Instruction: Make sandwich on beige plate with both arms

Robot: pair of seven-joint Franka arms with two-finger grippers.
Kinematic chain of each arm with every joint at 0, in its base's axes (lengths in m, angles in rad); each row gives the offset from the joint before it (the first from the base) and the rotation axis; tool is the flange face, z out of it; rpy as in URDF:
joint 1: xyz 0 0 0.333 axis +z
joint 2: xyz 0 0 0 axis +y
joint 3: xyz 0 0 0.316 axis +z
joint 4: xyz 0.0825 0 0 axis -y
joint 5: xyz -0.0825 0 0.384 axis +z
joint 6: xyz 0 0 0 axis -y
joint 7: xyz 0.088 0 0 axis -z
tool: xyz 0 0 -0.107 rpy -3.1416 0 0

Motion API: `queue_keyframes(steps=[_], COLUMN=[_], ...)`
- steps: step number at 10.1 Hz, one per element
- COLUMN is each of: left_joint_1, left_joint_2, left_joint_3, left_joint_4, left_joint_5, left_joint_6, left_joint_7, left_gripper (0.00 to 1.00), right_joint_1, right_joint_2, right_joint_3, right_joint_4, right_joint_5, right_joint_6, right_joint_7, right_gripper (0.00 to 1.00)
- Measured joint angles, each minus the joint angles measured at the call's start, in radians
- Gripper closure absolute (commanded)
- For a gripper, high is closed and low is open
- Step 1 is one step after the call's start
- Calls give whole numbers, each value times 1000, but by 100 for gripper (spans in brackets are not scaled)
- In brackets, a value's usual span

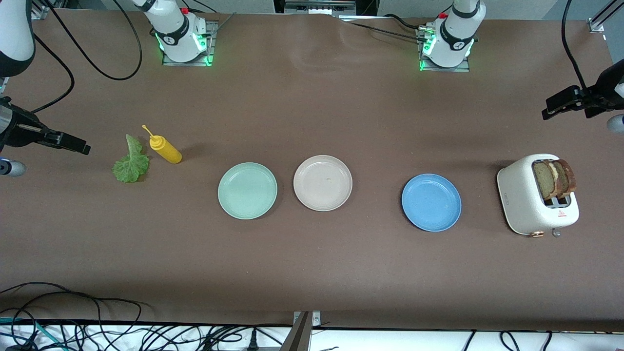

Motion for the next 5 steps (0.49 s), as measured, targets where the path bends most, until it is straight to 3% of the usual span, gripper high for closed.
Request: queue_keyframes(steps=[5], left_joint_1=[3], left_joint_2=[0], left_joint_3=[2], left_joint_4=[0], left_joint_5=[0], left_joint_6=[0], left_joint_7=[0], left_gripper=[0], right_joint_1=[-1], right_joint_2=[1], right_joint_3=[-2], right_joint_4=[0], right_joint_5=[-2], right_joint_6=[-12], right_joint_7=[1], right_gripper=[0])
